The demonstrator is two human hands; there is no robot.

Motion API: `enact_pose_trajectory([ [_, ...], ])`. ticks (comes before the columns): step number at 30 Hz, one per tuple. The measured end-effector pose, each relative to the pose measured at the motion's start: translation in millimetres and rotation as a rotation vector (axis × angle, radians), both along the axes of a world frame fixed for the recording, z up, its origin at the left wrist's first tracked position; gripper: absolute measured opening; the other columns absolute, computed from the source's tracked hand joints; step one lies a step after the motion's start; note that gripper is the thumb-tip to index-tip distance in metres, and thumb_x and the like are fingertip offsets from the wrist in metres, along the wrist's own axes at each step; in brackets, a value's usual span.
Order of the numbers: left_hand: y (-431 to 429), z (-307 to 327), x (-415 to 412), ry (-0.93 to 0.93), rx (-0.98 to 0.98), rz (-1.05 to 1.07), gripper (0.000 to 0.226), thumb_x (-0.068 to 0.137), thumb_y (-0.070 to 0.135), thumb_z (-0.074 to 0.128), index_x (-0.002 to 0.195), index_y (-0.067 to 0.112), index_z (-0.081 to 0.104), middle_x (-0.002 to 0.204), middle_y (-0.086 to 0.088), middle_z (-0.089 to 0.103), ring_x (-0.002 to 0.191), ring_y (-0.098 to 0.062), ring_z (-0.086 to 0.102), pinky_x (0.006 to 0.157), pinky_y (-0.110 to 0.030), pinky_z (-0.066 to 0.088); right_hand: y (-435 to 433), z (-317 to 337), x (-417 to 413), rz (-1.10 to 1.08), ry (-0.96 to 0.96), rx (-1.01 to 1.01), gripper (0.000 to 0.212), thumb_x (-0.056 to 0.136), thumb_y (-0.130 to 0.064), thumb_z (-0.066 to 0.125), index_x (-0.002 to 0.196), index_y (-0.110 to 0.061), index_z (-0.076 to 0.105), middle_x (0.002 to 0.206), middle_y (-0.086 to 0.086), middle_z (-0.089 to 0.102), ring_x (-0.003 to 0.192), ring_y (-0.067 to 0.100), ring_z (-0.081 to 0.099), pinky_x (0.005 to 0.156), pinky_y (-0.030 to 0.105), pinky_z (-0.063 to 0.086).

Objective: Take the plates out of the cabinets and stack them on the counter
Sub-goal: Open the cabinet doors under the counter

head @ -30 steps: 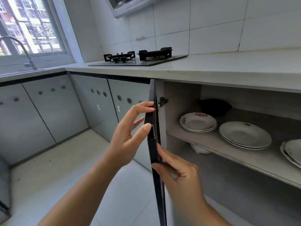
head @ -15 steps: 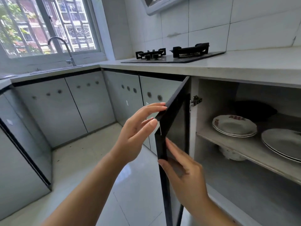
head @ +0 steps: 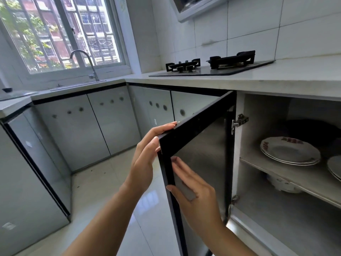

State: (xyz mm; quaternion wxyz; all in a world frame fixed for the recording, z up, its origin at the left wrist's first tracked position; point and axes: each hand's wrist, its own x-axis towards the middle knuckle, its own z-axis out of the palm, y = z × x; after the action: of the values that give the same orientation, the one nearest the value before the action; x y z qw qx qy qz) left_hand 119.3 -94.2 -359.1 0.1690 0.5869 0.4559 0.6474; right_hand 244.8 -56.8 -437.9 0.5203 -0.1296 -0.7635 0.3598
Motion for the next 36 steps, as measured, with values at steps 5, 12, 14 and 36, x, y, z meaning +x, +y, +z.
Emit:
enact_pose_trajectory([
  [5,-1.8,3.5,-12.5,-0.011,-0.019,0.03,0.042,0.09,0.015,0.029,0.119,0.007,0.058,0.123,-0.009,0.063,0.116,-0.022,0.058,0.091,-0.026,0.048,5.5,-6.8,-7.5,0.035,-0.044,-0.087,0.059,0.08,-0.03,0.068,0.128,-0.053,0.042,0.134,-0.041,0.04,0.124,-0.014,0.041,0.1,0.018,0.043],
  [12,-16.6,4.9,-12.8,0.098,-0.028,0.226,0.036,0.09,0.021,0.038,0.119,0.014,0.058,0.118,-0.003,0.065,0.114,-0.02,0.059,0.096,-0.038,0.047,21.6,-24.9,15.7,0.008,-0.059,-0.259,0.055,0.079,-0.029,0.073,0.123,-0.051,0.047,0.138,-0.024,0.044,0.127,-0.012,0.039,0.104,0.028,0.043],
  [14,-21.0,7.1,-9.8,0.186,-0.005,0.308,0.036,0.089,0.021,0.041,0.12,0.014,0.057,0.122,-0.003,0.061,0.119,-0.016,0.055,0.1,-0.029,0.044,26.1,-27.2,27.3,-0.006,-0.057,-0.277,0.055,0.079,-0.028,0.073,0.123,-0.047,0.046,0.136,-0.023,0.046,0.125,-0.014,0.039,0.105,0.024,0.041],
  [36,83.9,-38.2,124.3,0.55,-0.122,0.13,0.038,0.086,0.041,0.041,0.121,0.03,0.052,0.13,0.011,0.052,0.125,0.002,0.043,0.103,-0.01,0.028,107.0,-40.0,201.1,-0.386,-0.035,-0.411,0.05,0.077,-0.025,0.074,0.112,-0.052,0.051,0.123,-0.013,0.061,0.114,-0.005,0.053,0.096,0.015,0.044],
])
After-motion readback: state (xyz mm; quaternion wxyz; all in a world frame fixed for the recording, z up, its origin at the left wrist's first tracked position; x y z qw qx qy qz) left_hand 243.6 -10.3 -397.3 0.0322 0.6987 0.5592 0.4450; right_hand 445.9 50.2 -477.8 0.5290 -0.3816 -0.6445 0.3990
